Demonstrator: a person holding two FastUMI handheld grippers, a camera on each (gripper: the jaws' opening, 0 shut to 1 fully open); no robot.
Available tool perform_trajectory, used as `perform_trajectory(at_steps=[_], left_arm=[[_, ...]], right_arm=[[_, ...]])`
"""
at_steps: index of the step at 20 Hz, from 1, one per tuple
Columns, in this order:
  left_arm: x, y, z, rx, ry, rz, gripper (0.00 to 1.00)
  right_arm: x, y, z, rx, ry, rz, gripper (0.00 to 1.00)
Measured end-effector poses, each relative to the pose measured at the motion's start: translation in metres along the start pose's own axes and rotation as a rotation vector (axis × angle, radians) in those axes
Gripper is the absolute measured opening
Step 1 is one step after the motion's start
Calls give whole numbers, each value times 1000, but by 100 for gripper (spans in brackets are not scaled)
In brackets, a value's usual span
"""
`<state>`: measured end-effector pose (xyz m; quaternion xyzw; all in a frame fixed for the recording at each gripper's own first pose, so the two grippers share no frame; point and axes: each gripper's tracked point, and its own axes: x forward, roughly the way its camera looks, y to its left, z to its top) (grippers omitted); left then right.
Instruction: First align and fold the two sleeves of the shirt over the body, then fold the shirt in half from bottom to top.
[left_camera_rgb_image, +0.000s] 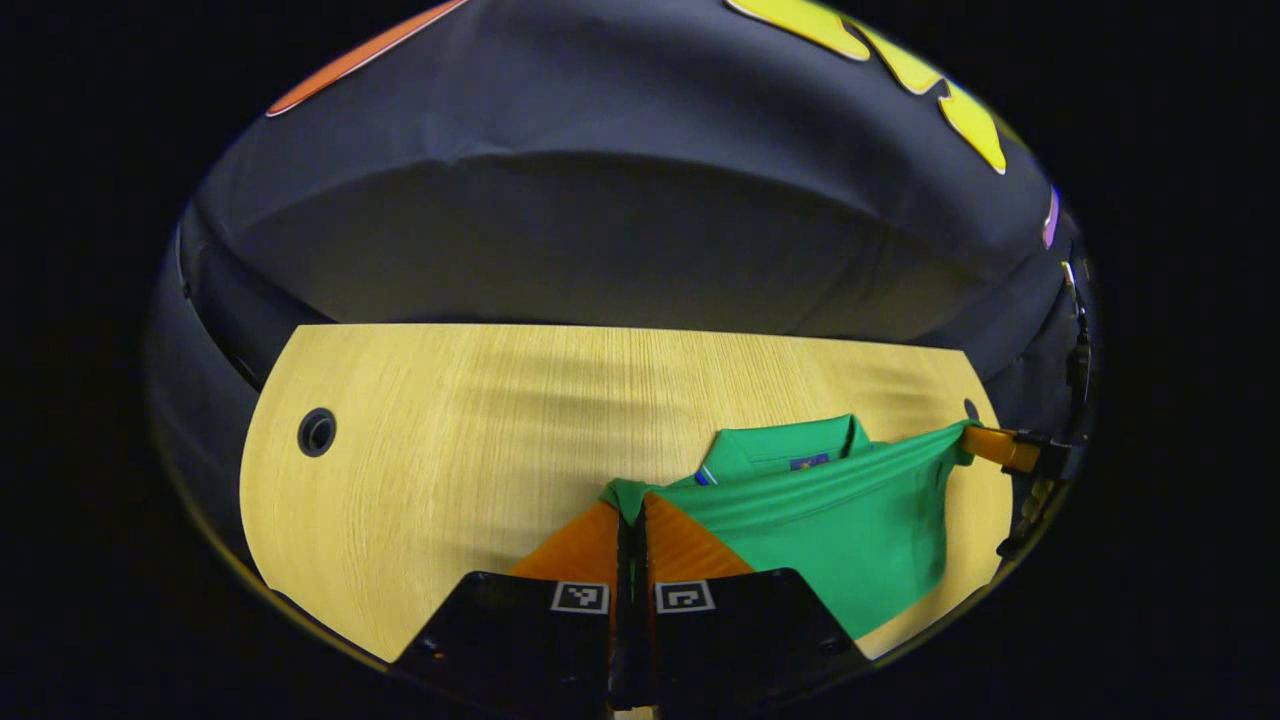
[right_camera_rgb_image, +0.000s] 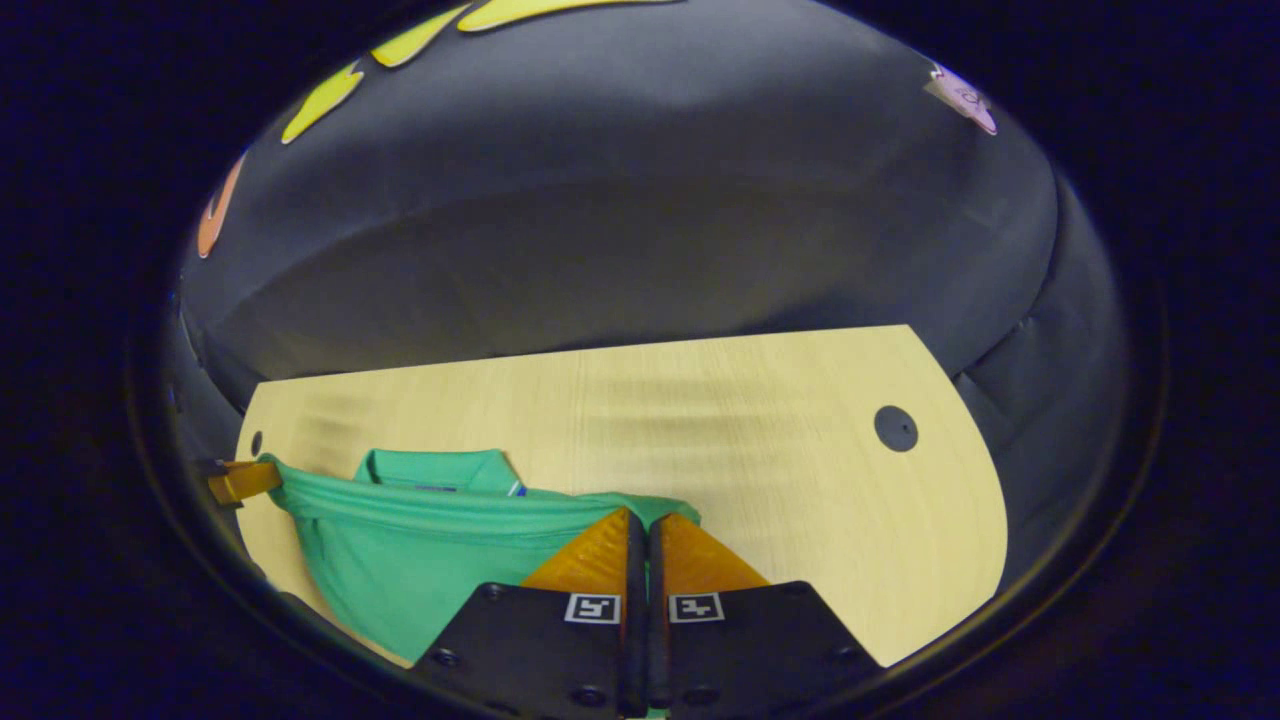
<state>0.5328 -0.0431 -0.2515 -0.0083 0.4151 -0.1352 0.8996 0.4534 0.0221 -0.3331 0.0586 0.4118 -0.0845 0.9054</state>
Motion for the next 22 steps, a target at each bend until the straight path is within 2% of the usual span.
perform_trajectory(at_steps=[1,3,4,8,9,10,12,13,14,15,18,22], left_arm=[[7,-1,-1,3,3,1,3],[19,3,-4,8,7,28,3],[23,2,-6,0,11,42,3],[33,-1,-16,-44,18,55,5],[35,-1,-16,-53,12,55,5],[35,2,-16,-64,7,63,6],[36,10,-21,-91,12,120,14],[33,14,-26,-99,28,150,31],[33,16,-30,-115,31,162,48],[27,12,-30,-145,32,160,65],[4,8,-23,-200,-4,145,77],[-53,0,1,-210,-100,150,81]], right_arm=[[11,-1,-4,2,11,-6,0],[26,1,-15,0,40,-9,3],[32,-1,-17,-6,46,-15,0],[41,2,-18,25,41,-10,5],[41,2,-19,17,38,-8,2],[41,2,-19,6,40,-7,6],[41,2,-16,-4,31,-4,7],[38,4,-15,-1,24,5,10],[33,10,-15,5,23,28,19],[27,18,-15,7,25,58,39],[-3,24,-13,-18,2,79,100],[-64,28,5,-32,-90,76,100]])
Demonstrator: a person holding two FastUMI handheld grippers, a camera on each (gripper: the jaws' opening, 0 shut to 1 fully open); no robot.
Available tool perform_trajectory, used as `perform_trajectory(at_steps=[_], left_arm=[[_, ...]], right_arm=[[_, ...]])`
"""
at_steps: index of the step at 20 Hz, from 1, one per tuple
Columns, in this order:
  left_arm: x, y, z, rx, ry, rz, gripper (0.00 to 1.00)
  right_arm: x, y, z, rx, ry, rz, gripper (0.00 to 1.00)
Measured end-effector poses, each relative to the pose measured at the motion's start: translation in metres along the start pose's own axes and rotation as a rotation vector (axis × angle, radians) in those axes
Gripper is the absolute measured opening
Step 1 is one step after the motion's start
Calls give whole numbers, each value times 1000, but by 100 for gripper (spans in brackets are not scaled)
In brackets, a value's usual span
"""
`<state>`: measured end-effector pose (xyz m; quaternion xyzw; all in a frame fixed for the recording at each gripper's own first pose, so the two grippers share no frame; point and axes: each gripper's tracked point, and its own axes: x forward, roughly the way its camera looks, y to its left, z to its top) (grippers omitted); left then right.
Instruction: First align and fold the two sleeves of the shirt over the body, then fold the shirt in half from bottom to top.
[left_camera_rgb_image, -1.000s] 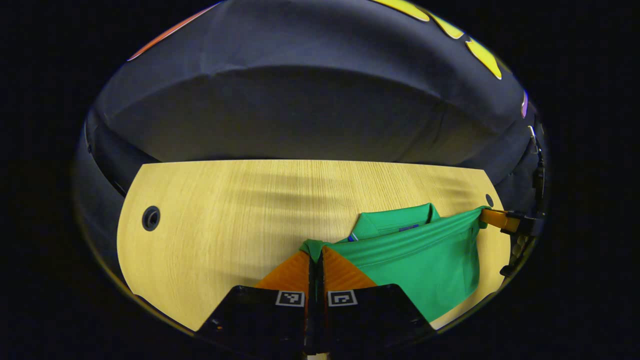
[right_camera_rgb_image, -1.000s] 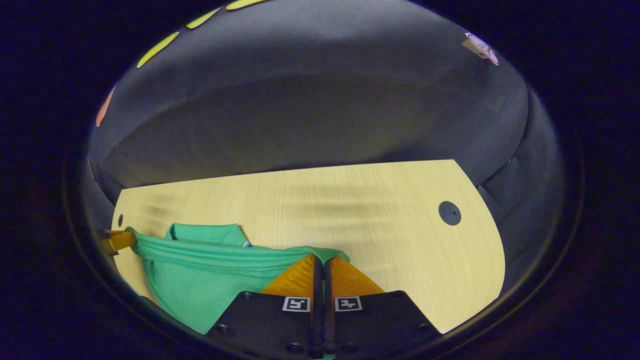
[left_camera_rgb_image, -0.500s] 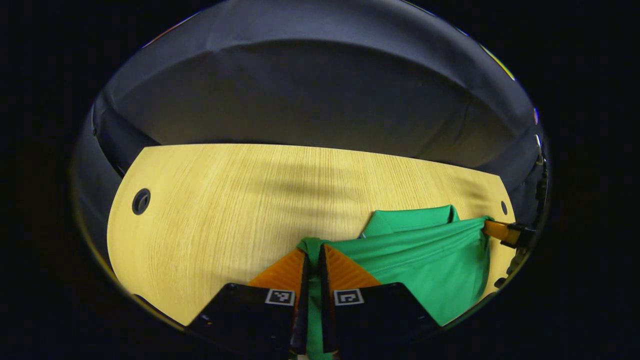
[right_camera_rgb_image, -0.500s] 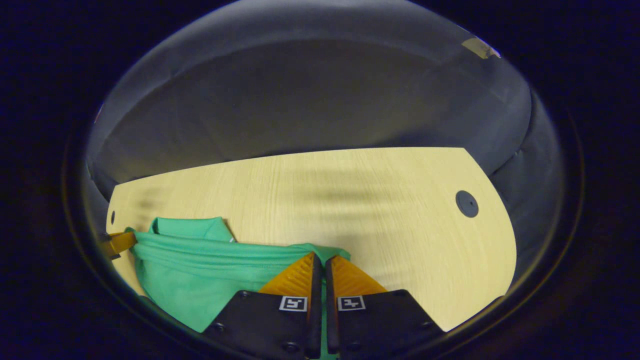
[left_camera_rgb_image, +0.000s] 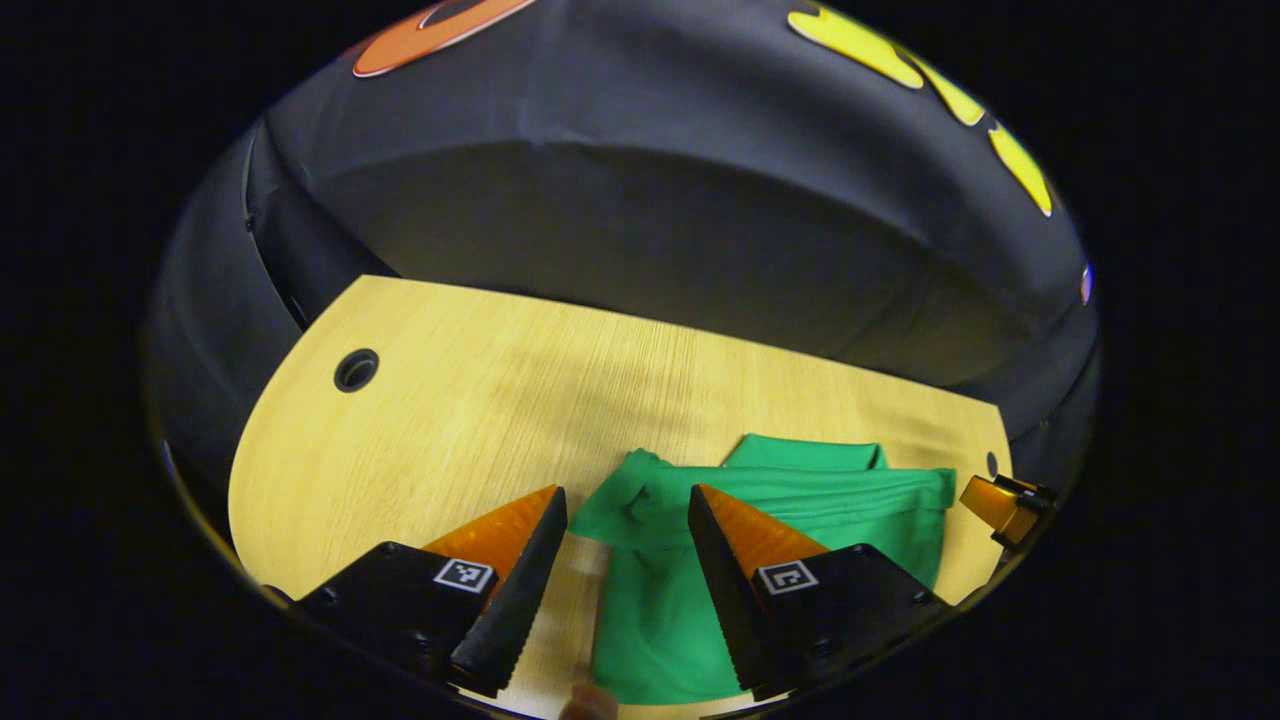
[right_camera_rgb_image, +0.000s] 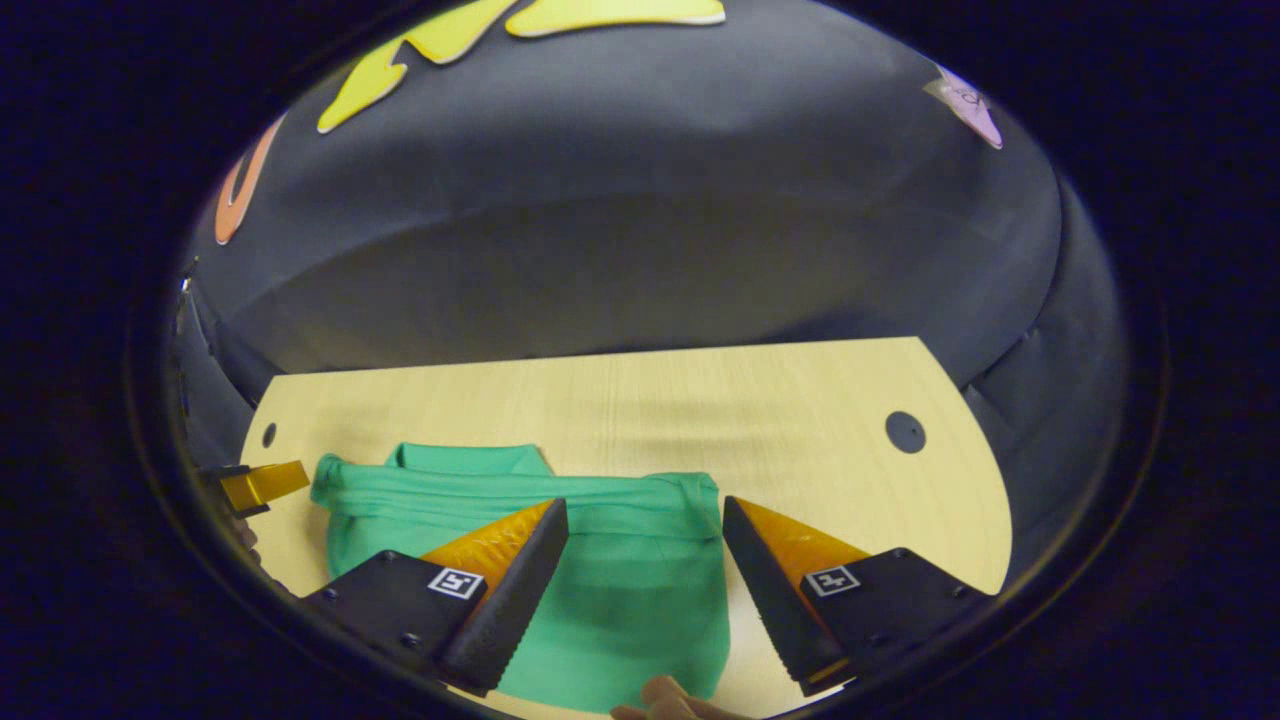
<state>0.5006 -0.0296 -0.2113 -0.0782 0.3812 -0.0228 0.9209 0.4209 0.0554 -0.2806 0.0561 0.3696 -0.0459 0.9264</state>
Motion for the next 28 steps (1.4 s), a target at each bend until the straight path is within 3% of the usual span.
perform_trajectory(at_steps=[3,5,9,16,22,28], left_arm=[[-62,-6,22,0,-93,7,94],[-104,-10,32,21,-146,18,98],[-189,-25,42,38,-251,0,98],[-333,-40,46,90,-483,-15,98],[-407,-48,8,149,-577,-21,98],[-435,-55,-30,152,-616,-41,97]], right_arm=[[-65,4,30,4,-108,16,100],[-118,2,47,-11,-189,25,100],[-218,-10,63,-38,-332,29,100],[-354,-29,46,-60,-506,34,97],[-434,-29,11,-63,-584,50,100],[-471,-31,-26,-122,-648,7,97]])
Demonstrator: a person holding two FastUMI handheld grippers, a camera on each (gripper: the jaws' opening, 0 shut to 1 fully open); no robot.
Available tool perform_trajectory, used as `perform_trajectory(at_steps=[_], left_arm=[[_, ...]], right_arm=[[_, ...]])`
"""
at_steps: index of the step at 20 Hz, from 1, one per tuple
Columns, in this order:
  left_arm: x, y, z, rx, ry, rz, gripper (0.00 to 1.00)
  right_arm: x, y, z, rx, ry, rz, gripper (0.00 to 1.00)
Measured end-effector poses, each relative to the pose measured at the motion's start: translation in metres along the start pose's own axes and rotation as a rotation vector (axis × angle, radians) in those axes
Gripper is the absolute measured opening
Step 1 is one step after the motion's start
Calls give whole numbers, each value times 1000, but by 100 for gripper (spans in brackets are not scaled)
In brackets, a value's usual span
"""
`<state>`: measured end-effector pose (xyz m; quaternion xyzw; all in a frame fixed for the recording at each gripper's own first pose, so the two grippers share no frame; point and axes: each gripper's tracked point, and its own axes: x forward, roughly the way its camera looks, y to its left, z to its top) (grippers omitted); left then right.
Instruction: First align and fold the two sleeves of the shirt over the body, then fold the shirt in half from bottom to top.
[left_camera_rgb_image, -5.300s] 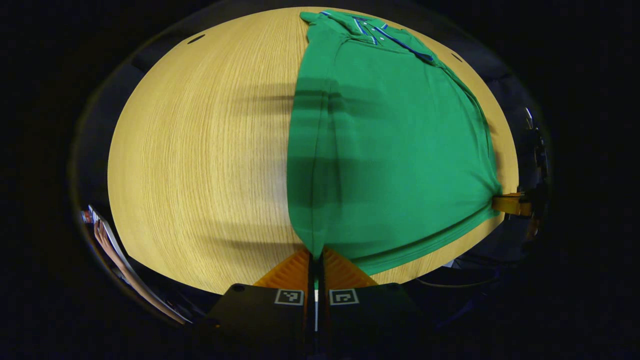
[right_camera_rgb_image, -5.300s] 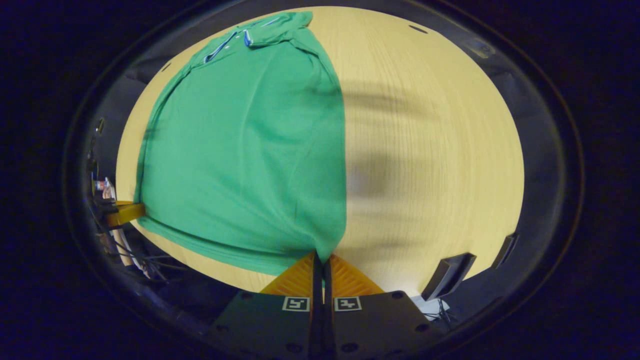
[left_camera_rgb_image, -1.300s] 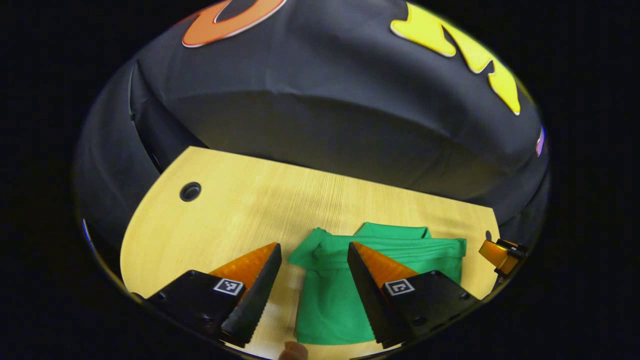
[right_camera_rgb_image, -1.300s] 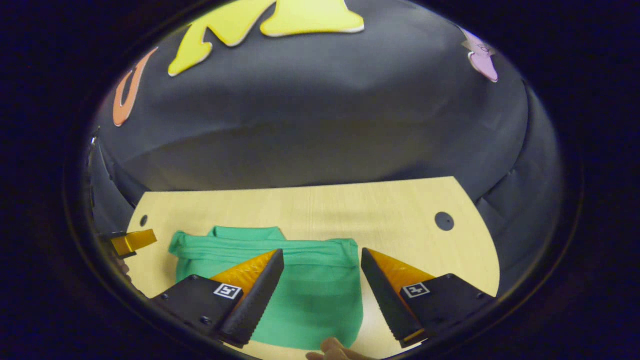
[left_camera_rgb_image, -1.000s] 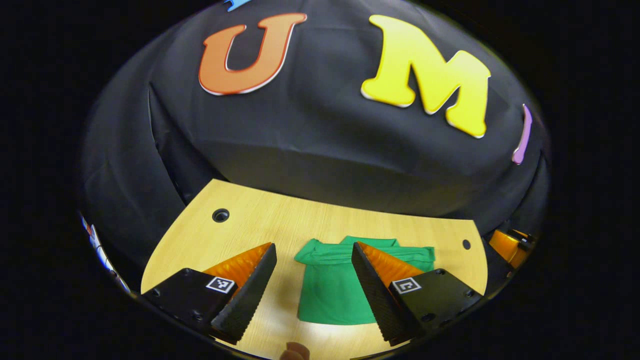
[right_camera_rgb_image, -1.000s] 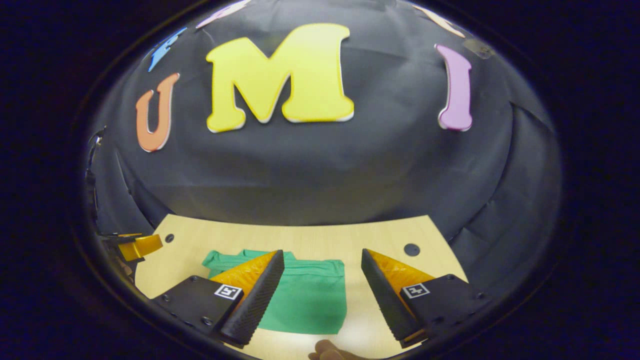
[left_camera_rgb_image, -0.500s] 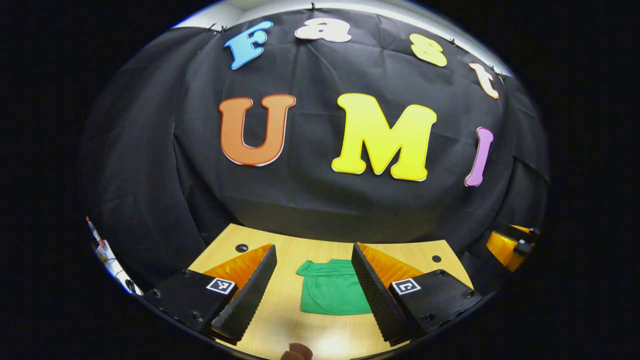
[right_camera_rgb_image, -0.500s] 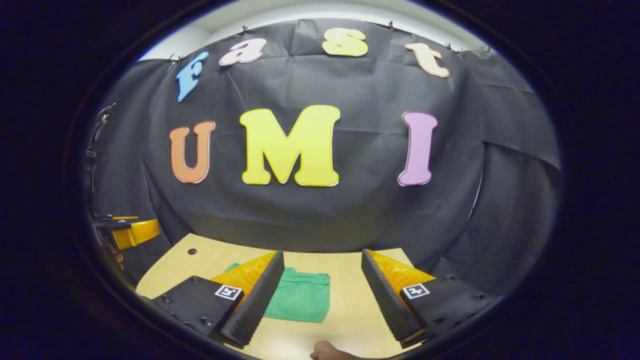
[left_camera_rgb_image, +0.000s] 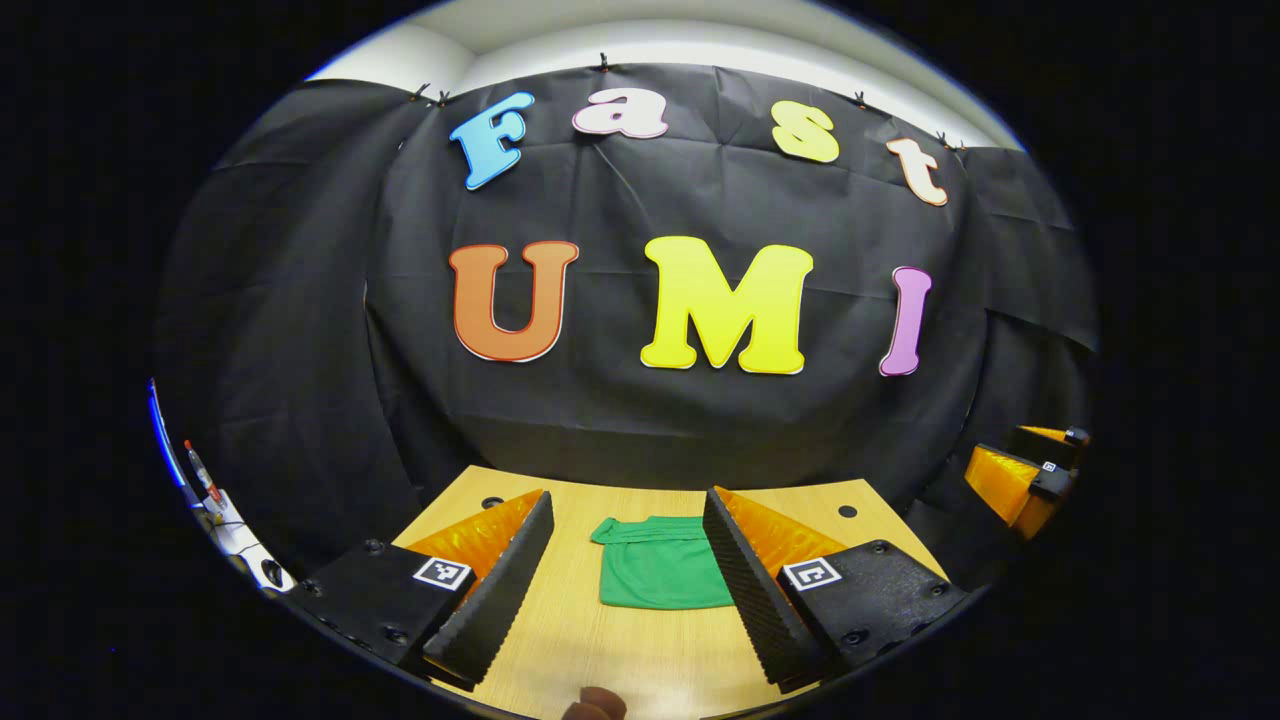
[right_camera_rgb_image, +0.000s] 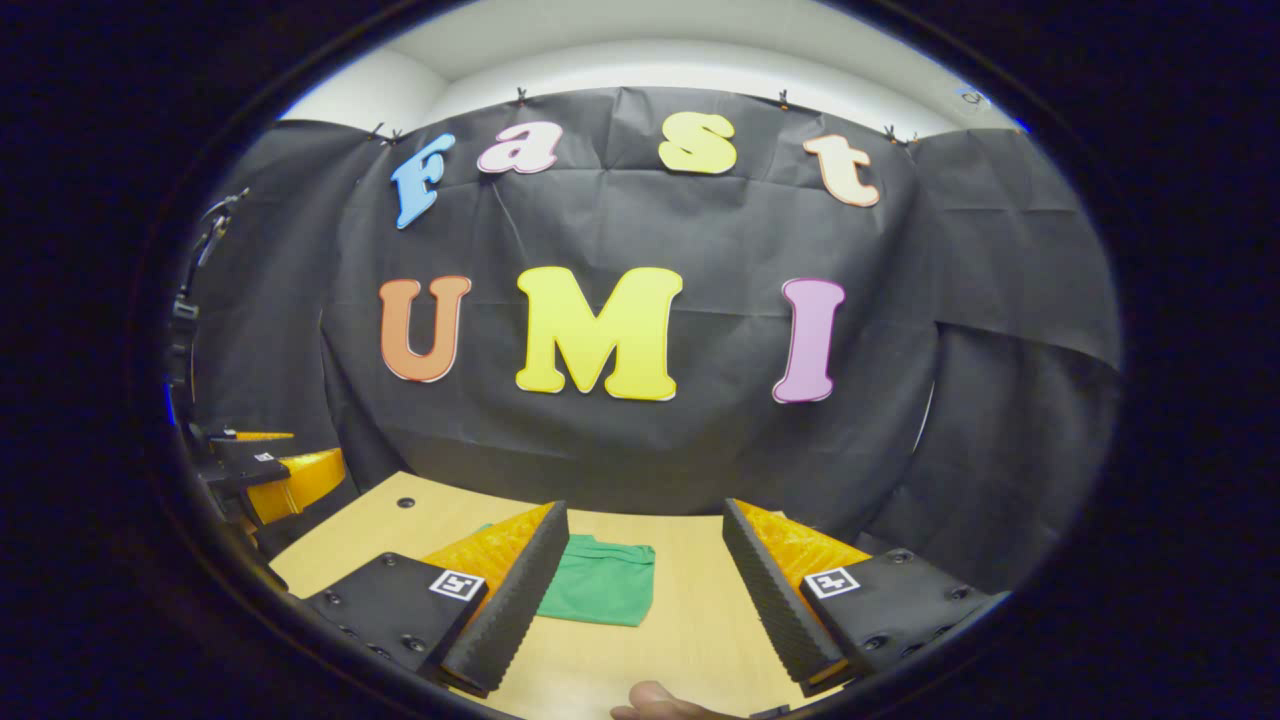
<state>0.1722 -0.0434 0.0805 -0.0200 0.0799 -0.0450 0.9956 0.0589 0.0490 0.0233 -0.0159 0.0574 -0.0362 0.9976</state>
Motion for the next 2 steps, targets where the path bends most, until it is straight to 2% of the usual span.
perform_trajectory(at_steps=[2], left_arm=[[-11,-4,-6,2,-5,1,97]], right_arm=[[-11,10,-5,-14,-12,19,100]])
